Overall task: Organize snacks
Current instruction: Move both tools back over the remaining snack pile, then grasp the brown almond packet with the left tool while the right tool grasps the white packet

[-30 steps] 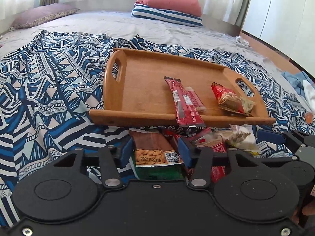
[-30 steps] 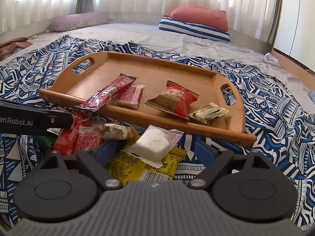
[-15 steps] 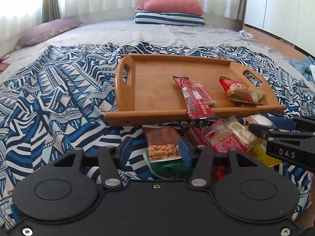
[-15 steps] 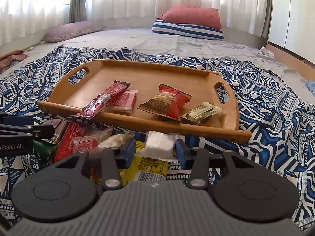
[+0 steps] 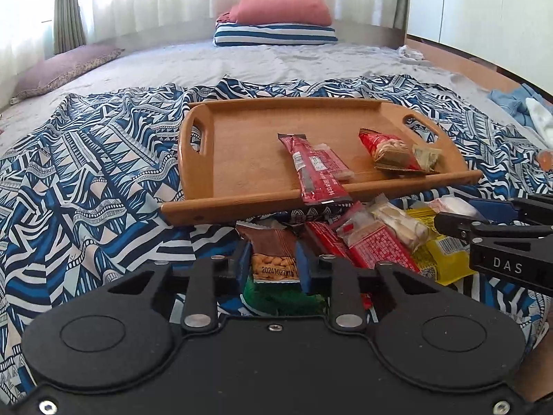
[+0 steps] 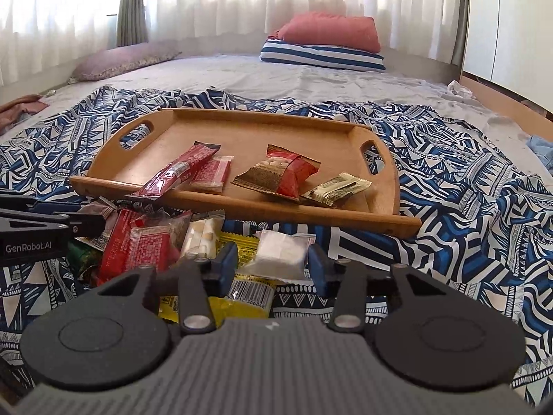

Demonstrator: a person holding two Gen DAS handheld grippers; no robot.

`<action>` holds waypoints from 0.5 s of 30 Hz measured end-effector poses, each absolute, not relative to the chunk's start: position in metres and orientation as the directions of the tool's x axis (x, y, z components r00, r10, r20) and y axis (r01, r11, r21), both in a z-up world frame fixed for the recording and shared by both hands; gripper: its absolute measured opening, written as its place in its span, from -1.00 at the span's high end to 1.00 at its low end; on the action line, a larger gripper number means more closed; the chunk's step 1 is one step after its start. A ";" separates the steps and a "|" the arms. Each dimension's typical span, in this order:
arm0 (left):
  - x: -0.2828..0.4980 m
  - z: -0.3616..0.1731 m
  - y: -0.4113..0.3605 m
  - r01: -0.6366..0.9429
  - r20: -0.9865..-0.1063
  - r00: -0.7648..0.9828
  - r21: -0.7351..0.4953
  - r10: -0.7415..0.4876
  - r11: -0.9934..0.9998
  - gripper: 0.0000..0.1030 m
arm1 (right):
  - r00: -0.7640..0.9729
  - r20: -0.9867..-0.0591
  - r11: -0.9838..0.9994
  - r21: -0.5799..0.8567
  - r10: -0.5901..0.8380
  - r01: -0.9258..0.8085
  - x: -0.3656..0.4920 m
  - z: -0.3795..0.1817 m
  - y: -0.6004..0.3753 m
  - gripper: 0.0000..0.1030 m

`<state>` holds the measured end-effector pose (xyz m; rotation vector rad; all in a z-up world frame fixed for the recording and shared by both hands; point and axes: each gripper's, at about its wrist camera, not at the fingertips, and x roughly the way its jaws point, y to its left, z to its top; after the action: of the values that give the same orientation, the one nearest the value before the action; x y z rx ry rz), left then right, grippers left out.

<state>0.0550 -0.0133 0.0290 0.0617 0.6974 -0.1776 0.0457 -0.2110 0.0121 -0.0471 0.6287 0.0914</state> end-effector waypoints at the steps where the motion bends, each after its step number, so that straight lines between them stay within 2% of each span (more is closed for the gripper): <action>1: 0.054 0.030 -0.012 0.179 -0.644 0.753 -0.003 -0.139 0.984 0.49 | 0.806 -0.588 0.995 -0.017 0.069 -0.098 0.045 0.012 -0.212 0.04; 5: 0.046 0.035 -0.003 0.150 -0.639 0.760 -0.010 -0.121 0.989 0.50 | 0.807 -0.587 0.996 -0.008 0.067 -0.088 0.041 0.013 -0.215 0.04; 10: 0.043 0.045 0.006 0.132 -0.622 0.774 -0.030 -0.122 0.991 0.76 | 0.824 -0.565 0.998 -0.010 0.049 -0.066 0.037 0.019 -0.220 0.06; 13: 0.045 0.045 0.004 0.139 -0.622 0.774 -0.017 -0.119 0.990 0.76 | 0.827 -0.561 0.998 -0.009 0.042 -0.056 0.037 0.023 -0.223 0.06; 14: 0.046 0.044 0.004 0.135 -0.622 0.775 -0.012 -0.113 0.991 0.72 | 0.825 -0.564 0.999 -0.007 0.040 -0.053 0.038 0.023 -0.224 0.06; 15: 0.046 0.042 0.003 0.131 -0.625 0.774 -0.004 -0.105 0.991 0.57 | 0.821 -0.570 0.999 -0.004 0.038 -0.049 0.039 0.022 -0.225 0.06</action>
<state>0.0455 0.0027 0.0416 0.0407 0.6744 -0.1280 0.0387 -0.2249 0.0219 -0.0192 0.6058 0.0467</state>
